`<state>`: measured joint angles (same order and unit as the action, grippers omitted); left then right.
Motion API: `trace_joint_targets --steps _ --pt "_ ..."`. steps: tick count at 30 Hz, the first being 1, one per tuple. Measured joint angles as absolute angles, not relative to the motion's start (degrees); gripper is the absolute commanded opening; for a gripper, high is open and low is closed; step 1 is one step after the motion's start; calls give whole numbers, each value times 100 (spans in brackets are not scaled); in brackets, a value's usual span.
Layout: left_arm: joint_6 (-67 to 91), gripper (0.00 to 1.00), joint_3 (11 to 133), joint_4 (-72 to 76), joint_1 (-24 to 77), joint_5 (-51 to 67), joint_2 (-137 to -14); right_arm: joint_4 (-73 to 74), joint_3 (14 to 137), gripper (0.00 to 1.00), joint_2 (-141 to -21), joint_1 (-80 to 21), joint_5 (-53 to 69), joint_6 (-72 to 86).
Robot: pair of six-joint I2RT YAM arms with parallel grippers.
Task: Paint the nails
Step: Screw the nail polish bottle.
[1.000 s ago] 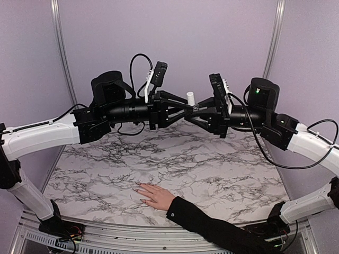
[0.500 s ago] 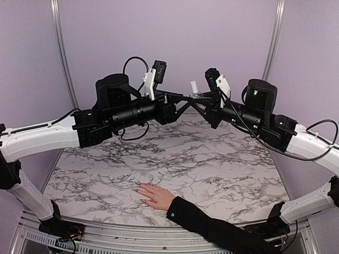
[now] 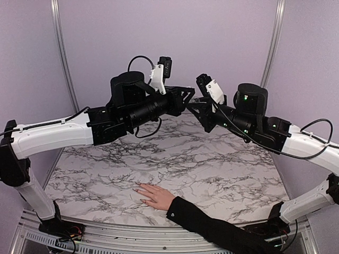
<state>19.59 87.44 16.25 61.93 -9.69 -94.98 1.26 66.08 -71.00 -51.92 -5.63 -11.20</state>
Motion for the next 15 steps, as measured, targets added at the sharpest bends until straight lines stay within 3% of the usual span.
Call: trace_joint_targets --steps 4,11,15 --pt "1990 0 8744 1623 6215 -963 -9507 187 6617 0 -7102 -5192 -550 -1125" --pt "1927 0 8591 1691 6141 -482 -9411 357 6683 0 -7072 -5120 -121 -1096" --pt "1905 0 8344 1824 5983 228 -9231 504 6751 0 -7043 -4930 744 -998"
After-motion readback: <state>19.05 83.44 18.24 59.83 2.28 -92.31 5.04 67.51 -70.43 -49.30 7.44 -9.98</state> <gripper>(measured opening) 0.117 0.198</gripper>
